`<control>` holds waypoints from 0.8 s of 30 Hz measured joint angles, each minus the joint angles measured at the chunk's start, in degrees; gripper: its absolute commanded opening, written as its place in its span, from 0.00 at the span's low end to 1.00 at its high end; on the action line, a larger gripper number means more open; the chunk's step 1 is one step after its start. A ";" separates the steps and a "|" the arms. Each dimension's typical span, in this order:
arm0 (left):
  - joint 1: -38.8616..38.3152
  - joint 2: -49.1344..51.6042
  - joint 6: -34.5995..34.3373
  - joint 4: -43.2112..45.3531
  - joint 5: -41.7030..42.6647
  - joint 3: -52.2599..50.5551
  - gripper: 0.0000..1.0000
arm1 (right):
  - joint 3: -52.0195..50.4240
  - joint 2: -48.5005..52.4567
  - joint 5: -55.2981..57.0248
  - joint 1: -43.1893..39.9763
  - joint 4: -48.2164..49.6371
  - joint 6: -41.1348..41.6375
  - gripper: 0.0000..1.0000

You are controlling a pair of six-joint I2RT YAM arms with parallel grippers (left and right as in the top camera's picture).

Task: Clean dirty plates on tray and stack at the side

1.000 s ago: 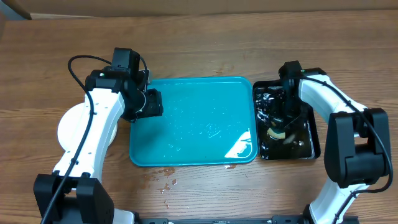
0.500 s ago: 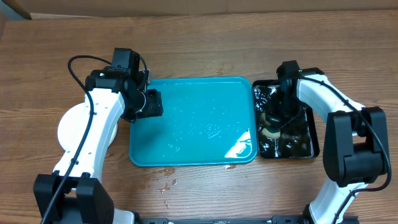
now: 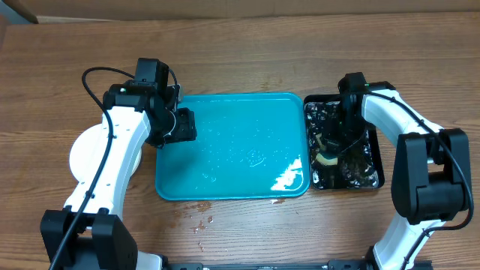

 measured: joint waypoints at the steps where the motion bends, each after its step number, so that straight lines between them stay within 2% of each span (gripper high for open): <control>1: 0.00 0.00 0.00 0.00 0.00 0.00 0.62 | 0.00 0.00 0.00 0.02 0.07 0.42 0.07; 4: 0.00 0.00 0.00 0.00 0.00 0.00 0.62 | 0.00 0.00 0.04 0.02 0.22 1.09 0.13; 5: -0.02 0.00 0.00 -0.02 0.00 0.00 0.62 | 0.00 -0.02 0.07 0.02 0.24 1.16 0.18; 8: 0.00 0.00 0.00 -0.02 0.00 0.00 0.62 | -0.09 -0.37 1.44 0.11 0.31 2.08 0.44; 10: -0.02 0.00 0.00 -0.02 0.00 0.00 0.62 | -0.46 -1.11 2.71 0.11 0.68 2.05 0.54; 17: 0.00 0.00 0.00 -0.02 0.00 0.00 0.62 | -0.72 -10.29 5.57 0.11 1.95 1.33 0.56; 22: 0.00 0.00 0.00 -0.02 -0.02 0.00 0.63 | -0.72 -17.62 5.97 0.26 2.47 -1.25 0.52; 23: 0.00 0.00 0.00 0.00 -0.11 0.00 0.65 | -0.72 -18.86 6.01 0.33 2.67 -2.14 0.52; 24: 0.00 0.00 0.04 0.00 -0.35 0.00 0.82 | -0.72 -19.63 6.01 0.37 2.80 -2.75 0.54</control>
